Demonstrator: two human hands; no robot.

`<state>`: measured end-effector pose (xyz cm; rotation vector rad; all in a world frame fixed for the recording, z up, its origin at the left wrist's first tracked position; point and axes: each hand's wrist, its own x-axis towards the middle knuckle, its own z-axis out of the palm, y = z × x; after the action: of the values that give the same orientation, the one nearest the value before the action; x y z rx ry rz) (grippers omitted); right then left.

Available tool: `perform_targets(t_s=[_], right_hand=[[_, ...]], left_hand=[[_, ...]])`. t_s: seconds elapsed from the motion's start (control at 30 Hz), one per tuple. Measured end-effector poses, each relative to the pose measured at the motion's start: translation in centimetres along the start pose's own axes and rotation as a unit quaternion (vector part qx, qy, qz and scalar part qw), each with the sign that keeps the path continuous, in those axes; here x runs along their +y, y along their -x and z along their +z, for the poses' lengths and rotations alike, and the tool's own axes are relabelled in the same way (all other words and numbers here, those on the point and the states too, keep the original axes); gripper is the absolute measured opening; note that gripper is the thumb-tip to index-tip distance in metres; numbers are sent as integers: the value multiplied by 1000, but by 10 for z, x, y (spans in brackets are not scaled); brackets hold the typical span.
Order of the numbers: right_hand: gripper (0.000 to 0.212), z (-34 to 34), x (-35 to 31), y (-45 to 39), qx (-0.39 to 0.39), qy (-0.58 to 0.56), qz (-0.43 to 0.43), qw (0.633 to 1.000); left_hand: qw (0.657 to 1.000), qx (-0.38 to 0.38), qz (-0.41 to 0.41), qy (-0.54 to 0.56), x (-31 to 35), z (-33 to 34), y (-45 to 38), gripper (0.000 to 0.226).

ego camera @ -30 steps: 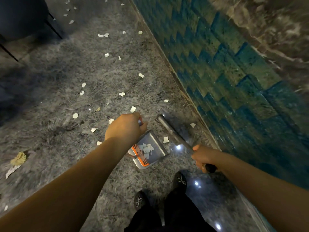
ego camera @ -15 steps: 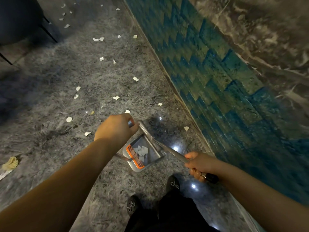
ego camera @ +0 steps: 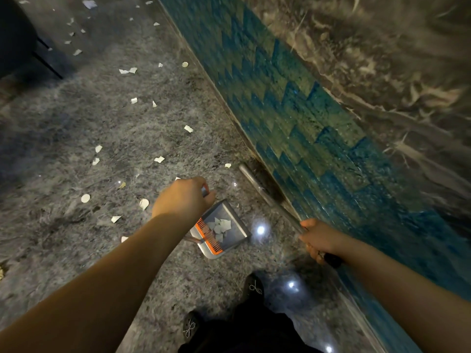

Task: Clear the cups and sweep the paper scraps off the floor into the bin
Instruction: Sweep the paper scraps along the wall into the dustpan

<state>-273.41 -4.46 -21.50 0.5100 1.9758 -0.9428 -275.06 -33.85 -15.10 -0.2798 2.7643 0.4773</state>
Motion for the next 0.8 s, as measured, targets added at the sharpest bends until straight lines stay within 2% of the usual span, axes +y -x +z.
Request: perform_targets(t_s=[0.2, 0.3, 0.43, 0.6, 0.7, 0.8], right_hand=[[53, -18, 2, -37, 12, 19, 28, 999], [44, -19, 0, -50, 9, 15, 39, 999], [32, -18, -5, -50, -25, 24, 43, 998], [37, -11, -1, -42, -68, 11, 61, 996], [32, 4, 1, -31, -84, 18, 52, 995], [27, 22, 3, -17, -120, -47, 61, 990]], left_hand=[[1000, 8, -16, -3, -3, 0, -10, 24], [1000, 14, -17, -7, -1, 0, -12, 24], [1000, 20, -18, -13, -1, 2, -14, 26], [999, 12, -25, -18, 0, -1, -18, 22], [999, 12, -29, -22, -1, -4, -20, 23], [999, 7, -33, -27, -1, -4, -19, 25]])
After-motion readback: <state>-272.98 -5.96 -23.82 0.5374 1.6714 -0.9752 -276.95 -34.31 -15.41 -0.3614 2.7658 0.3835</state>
